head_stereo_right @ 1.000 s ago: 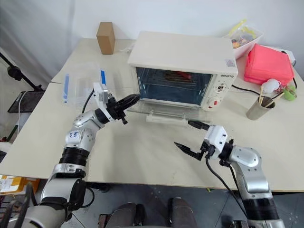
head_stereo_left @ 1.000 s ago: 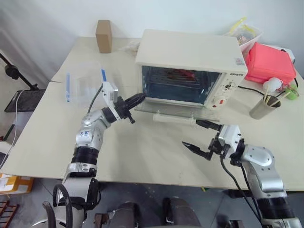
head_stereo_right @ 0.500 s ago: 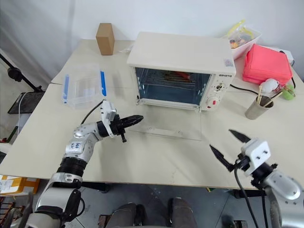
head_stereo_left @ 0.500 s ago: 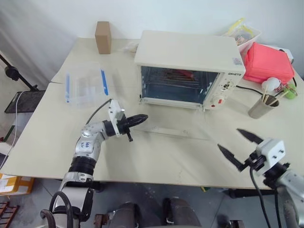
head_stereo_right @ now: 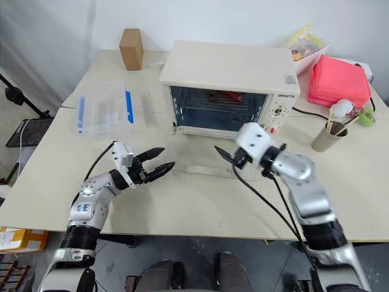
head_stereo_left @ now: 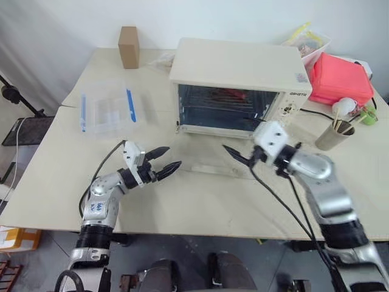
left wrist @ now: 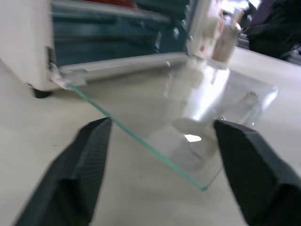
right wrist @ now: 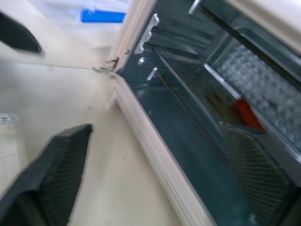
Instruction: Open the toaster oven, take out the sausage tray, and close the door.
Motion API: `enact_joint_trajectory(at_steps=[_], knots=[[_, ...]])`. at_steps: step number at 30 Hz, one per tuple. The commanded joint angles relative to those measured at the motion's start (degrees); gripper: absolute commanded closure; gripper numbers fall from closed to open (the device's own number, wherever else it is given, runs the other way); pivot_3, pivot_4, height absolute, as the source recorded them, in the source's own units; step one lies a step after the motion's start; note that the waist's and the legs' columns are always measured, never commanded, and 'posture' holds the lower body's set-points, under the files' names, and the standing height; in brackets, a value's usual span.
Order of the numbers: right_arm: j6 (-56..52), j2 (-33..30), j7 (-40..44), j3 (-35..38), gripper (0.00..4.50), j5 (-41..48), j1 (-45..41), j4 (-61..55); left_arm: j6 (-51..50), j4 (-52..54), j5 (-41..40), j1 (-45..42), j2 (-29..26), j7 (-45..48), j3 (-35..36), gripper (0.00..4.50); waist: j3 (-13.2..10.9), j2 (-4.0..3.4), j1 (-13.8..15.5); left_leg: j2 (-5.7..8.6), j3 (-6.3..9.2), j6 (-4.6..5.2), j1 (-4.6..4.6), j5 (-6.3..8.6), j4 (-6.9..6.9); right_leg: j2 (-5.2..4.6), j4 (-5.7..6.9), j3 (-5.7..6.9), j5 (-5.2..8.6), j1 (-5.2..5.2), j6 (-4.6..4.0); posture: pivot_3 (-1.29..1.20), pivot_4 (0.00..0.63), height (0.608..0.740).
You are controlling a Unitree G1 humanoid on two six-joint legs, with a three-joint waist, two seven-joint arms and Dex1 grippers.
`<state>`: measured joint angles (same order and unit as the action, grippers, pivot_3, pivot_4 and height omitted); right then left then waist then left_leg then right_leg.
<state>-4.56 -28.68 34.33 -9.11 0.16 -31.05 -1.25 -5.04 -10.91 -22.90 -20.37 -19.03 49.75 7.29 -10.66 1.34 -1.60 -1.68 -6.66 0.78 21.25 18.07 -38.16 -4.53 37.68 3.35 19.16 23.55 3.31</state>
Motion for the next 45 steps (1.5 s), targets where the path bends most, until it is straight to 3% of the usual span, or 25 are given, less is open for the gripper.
enact_joint_trajectory(at_steps=[1,6,12,15,27,38,45], knots=[[8.94,2.39,-5.78,-0.98,0.0,-5.98,-5.25,7.75,-1.03,6.66,-1.85,2.25,-0.42,-2.7,1.78,0.02,0.0,0.0,-0.03,0.01,-0.01,0.0,0.0,0.0,0.0,-0.01,0.0,-0.01,0.0,0.02,0.0,0.0,0.15,0.74],[17.89,5.92,-19.39,-8.13,0.0,-20.84,-21.13,33.3,-3.04,17.5,-4.71,8.43,-0.17,-5.91,3.34,0.02,-0.01,-0.01,-0.55,0.0,-0.08,0.0,0.03,0.0,0.01,-0.02,0.02,-0.02,0.0,0.05,0.0,0.0,0.15,0.74],[23.67,9.06,-24.13,-10.67,0.0,-25.31,-30.93,50.72,-5.44,20.23,-5.38,8.22,0.02,-7.27,1.84,0.02,-0.01,-0.01,-0.59,-0.03,-0.06,-0.03,0.06,-0.03,0.08,0.01,0.11,0.01,0.0,0.08,0.0,0.0,0.15,0.74],[25.77,9.35,-24.87,-11.07,0.57,-26.03,-32.32,54.6,-5.47,18.49,-5.19,5.62,0.49,-7.31,1.13,0.0,-0.01,-0.01,-0.38,-0.01,-0.06,-0.02,0.1,-0.03,0.06,-0.01,0.11,0.01,0.0,0.07,0.0,0.0,0.15,0.74],[26.38,9.03,-29.52,-12.21,4.48,-30.59,-34.42,57.34,-6.93,1.81,-5.63,-11.92,0.5,-1.41,-0.7,0.0,-0.01,-0.01,-0.9,-0.03,-0.05,-0.02,0.14,-0.04,0.07,0.04,0.14,0.04,0.0,0.09,0.0,0.0,0.15,0.74],[29.4,6.48,-26.62,-12.05,4.49,-32.0,-32.79,50.28,-5.87,-16.73,-4.71,-26.81,0.02,3.48,1.09,0.0,-0.02,0.01,-1.36,-0.03,0.06,-0.02,0.35,-0.06,0.02,0.04,0.1,0.21,0.0,0.16,0.01,0.0,0.15,0.74],[28.46,3.26,-18.18,-10.95,4.49,-29.73,-25.25,34.82,-5.19,-23.58,-5.35,-32.18,0.84,6.53,2.42,0.0,-0.02,0.01,-1.45,-0.03,0.08,-0.01,0.42,-0.05,0.1,0.05,0.08,0.32,-0.01,0.24,0.03,0.0,0.15,0.74]])
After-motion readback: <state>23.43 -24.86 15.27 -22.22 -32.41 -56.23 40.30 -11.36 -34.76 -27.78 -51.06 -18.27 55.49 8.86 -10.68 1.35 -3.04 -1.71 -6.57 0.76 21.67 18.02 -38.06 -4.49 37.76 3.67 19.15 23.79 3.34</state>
